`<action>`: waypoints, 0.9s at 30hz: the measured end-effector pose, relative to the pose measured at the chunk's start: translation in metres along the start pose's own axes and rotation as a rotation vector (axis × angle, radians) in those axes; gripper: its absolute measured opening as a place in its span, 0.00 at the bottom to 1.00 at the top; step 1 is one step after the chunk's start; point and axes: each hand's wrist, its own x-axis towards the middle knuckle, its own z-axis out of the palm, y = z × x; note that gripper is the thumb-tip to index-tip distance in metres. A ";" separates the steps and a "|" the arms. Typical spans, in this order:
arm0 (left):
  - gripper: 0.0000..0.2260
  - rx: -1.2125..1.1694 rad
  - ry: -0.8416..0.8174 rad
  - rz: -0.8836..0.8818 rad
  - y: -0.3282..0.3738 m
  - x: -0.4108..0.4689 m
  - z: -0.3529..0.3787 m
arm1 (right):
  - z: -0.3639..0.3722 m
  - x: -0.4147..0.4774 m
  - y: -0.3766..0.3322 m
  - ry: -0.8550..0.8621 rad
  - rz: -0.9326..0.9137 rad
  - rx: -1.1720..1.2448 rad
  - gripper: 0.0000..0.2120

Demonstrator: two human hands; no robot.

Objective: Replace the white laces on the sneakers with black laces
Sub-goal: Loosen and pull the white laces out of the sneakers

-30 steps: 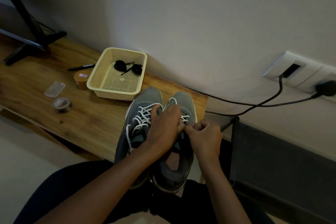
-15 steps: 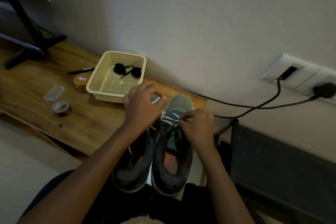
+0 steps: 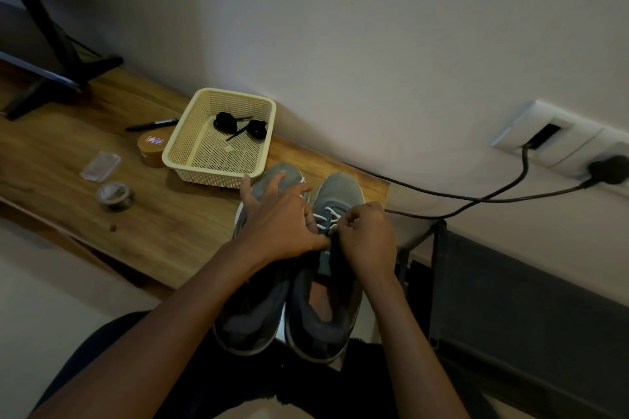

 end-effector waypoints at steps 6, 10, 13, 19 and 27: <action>0.09 0.086 0.010 0.006 0.006 -0.002 0.004 | -0.017 0.004 0.017 0.046 0.084 0.296 0.04; 0.11 0.185 0.112 0.018 0.012 -0.003 0.014 | -0.016 -0.002 0.011 0.034 -0.118 0.029 0.09; 0.14 0.248 0.160 0.012 0.018 -0.002 0.021 | -0.015 -0.008 0.004 -0.044 -0.186 -0.208 0.10; 0.11 0.237 0.190 -0.005 0.019 -0.004 0.023 | -0.013 -0.010 0.006 -0.077 -0.213 -0.275 0.08; 0.08 0.213 0.190 -0.031 0.018 -0.003 0.023 | -0.021 0.002 0.021 0.162 0.099 0.143 0.01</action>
